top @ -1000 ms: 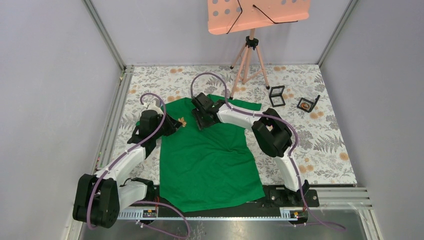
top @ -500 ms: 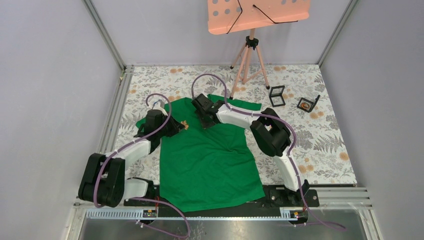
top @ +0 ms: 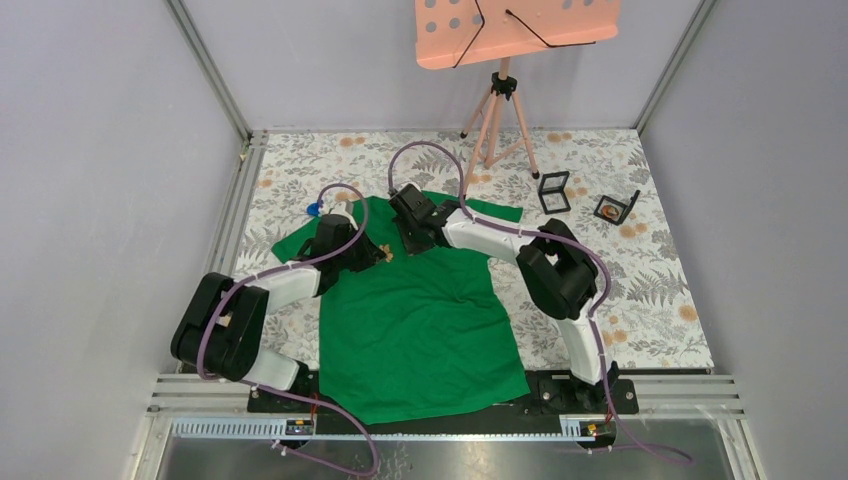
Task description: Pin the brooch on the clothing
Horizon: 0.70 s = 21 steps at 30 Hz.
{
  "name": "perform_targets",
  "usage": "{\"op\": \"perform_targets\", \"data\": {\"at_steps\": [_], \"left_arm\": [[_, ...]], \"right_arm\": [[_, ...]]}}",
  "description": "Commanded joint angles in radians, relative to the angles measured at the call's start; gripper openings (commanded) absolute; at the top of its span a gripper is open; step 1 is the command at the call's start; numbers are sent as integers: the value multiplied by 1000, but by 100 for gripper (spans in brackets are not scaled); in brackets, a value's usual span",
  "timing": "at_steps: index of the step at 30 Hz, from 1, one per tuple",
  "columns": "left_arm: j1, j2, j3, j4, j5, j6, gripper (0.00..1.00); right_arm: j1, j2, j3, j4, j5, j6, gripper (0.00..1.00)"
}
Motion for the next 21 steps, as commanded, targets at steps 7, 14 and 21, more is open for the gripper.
{"op": "perform_targets", "data": {"at_steps": [7, 14, 21], "left_arm": [[-36, 75, 89, 56, -62, -7, 0], [-40, 101, 105, 58, -51, -6, 0], [-45, 128, 120, 49, -45, 2, 0]], "right_arm": [[-9, -139, -66, 94, -87, 29, 0], [-9, -144, -85, 130, -184, 26, 0], [-10, -150, -110, 165, -237, 24, 0]]}}
